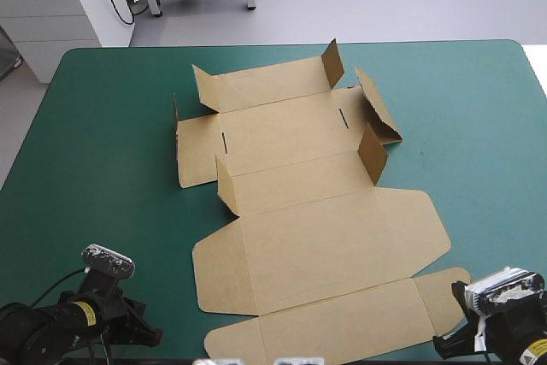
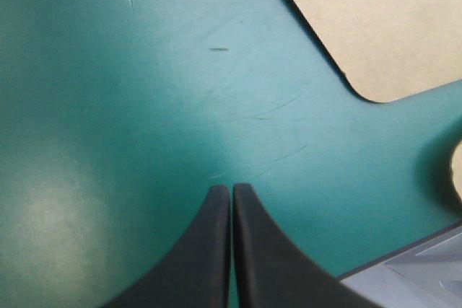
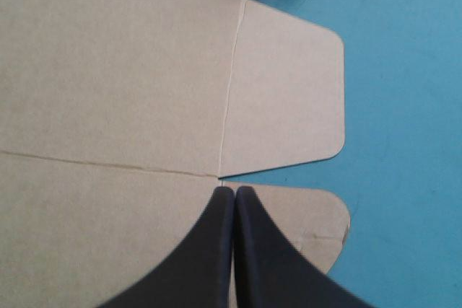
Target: Fold the box
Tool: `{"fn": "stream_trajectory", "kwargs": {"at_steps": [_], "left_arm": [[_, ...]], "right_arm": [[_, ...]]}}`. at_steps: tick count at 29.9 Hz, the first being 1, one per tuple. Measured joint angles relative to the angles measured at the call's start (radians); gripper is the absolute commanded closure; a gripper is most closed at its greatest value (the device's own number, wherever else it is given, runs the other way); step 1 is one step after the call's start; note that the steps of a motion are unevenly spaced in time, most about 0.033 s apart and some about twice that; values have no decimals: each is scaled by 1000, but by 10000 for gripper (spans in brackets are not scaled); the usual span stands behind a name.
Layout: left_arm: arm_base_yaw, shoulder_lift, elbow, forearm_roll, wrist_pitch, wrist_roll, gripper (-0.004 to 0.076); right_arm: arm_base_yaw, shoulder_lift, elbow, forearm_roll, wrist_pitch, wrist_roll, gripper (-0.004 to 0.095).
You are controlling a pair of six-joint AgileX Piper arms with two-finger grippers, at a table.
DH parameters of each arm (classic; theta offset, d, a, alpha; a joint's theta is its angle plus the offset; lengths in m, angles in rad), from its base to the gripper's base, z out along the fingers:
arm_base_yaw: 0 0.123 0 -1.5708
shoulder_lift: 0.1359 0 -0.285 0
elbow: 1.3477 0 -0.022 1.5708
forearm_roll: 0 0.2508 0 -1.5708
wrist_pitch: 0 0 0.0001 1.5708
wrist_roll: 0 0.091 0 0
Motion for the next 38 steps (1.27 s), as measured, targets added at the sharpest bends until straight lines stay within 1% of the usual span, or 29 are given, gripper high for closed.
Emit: {"fn": "stream_trajectory", "kwargs": {"at_steps": [2,6,9,12,21,29,38], "left_arm": [[0,0,0,0,0,0,731],[0,0,0,-1,0,0,731],[0,0,0,-1,0,0,731],[0,0,0,-1,0,0,731],[0,0,0,-1,0,0,731],[0,0,0,-2,0,0,731],[0,0,0,-3,0,0,731]], "right_arm": [[0,21,-36,-1,-21,0,929],[0,92,-111,-1,-98,-3,929],[0,176,-156,-1,-152,-15,929],[0,280,-195,-1,-180,-41,929],[0,650,-389,-1,-216,-87,929],[0,970,-667,-1,-218,-94,927],[0,1258,-930,-1,-209,-94,926]]}}
